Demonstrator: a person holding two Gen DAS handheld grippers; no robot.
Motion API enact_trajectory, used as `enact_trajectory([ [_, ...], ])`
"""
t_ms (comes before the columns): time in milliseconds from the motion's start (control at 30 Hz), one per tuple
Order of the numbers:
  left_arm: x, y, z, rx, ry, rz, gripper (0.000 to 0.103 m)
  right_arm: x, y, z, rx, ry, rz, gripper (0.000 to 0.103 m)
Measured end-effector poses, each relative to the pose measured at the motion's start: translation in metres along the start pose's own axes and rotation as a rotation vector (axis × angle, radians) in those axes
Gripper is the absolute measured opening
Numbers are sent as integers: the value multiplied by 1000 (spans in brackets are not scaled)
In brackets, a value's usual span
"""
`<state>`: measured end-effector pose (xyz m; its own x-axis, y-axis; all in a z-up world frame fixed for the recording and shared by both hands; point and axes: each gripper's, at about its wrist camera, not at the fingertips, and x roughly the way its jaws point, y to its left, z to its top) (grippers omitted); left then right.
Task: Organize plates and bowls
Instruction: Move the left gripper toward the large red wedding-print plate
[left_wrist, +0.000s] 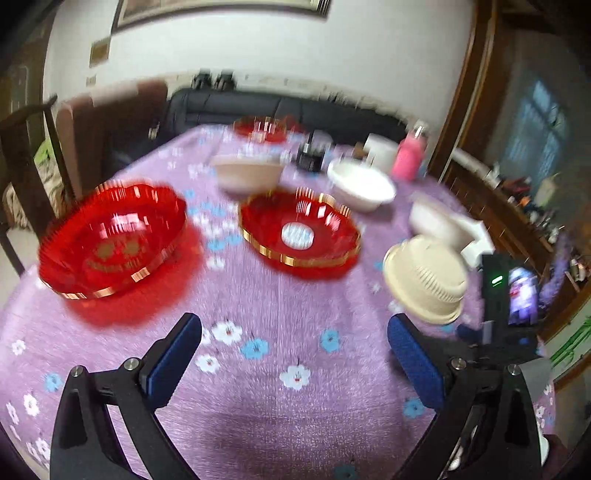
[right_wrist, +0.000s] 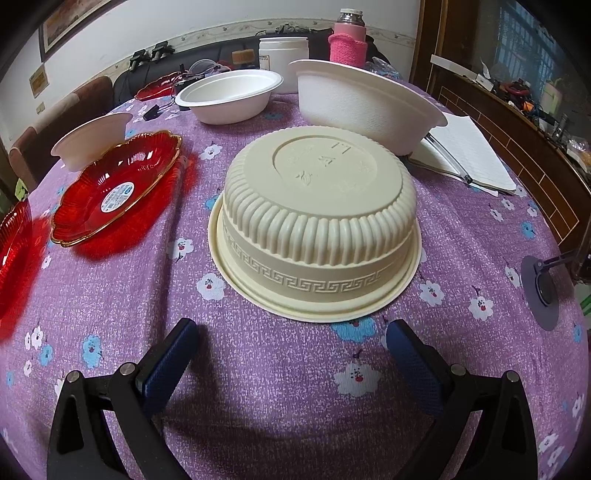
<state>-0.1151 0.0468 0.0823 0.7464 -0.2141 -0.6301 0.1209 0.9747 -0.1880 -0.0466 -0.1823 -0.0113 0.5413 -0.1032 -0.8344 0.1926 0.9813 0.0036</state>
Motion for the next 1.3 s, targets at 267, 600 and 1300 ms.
enact_trajectory([
  [267,-4,35,-5,-52,117,-1,101,-6,-1,-5,-1,10,3,102],
  [600,-12,64,-10,-63,113,1,101,-59,6,-24,-19,-85,117,97],
  [1300,-10,103,11,-159,130,-95,83,-87,84,47,-167,-199,301,91],
])
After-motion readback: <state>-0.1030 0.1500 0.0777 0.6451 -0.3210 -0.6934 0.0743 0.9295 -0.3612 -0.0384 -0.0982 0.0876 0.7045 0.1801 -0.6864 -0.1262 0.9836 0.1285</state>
